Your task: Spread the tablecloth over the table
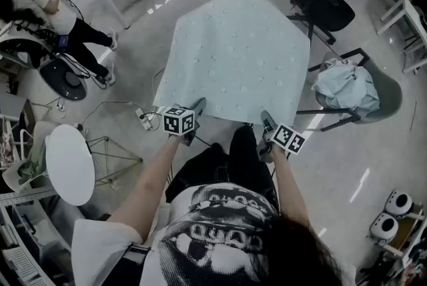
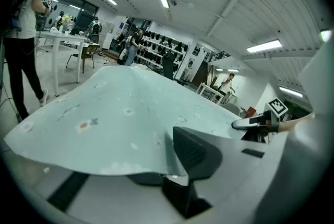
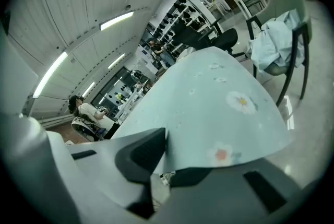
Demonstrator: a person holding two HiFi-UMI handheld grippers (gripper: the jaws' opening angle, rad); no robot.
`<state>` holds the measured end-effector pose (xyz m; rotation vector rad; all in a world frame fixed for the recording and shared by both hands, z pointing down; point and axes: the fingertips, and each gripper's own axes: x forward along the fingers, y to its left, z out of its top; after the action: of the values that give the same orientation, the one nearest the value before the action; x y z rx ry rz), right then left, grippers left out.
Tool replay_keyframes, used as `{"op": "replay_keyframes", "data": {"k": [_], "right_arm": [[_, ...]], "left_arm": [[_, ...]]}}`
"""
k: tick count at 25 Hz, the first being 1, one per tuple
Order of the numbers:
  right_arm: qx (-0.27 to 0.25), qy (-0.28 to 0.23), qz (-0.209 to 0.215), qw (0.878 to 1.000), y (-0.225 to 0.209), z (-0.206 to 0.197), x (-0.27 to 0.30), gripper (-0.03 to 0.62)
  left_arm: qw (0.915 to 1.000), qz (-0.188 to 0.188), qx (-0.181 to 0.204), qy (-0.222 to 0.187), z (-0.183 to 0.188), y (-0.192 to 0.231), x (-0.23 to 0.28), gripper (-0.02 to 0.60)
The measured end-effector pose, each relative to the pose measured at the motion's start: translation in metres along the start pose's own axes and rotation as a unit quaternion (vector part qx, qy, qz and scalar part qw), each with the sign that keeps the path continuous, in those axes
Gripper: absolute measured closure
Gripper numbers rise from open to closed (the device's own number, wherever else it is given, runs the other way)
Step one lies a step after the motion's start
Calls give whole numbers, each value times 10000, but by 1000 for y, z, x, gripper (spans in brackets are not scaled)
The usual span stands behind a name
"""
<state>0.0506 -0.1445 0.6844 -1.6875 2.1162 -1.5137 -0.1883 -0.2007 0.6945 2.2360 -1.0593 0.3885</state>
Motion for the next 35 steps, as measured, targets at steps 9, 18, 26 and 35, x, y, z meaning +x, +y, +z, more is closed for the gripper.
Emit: {"op": "replay_keyframes", "data": {"k": [9,18,26,35], "right_arm": [[-52,366,-298,9989,-18,-28,6,532],[-251,593,-362,9973,-12,-49,-25,510],[-434,489,-298,9974,5,-38,-53,507],[-751,321,184,9965,48,-14,-56,507]], "left_arm": [[9992,282,-223,172,-17,9,7,506],[9981,73,65,607,-44,3,-16,442],[9968,41,409,681,-60,-11,-42,442],[9960,-314,808,230,-24,-58,-47,442]]}}
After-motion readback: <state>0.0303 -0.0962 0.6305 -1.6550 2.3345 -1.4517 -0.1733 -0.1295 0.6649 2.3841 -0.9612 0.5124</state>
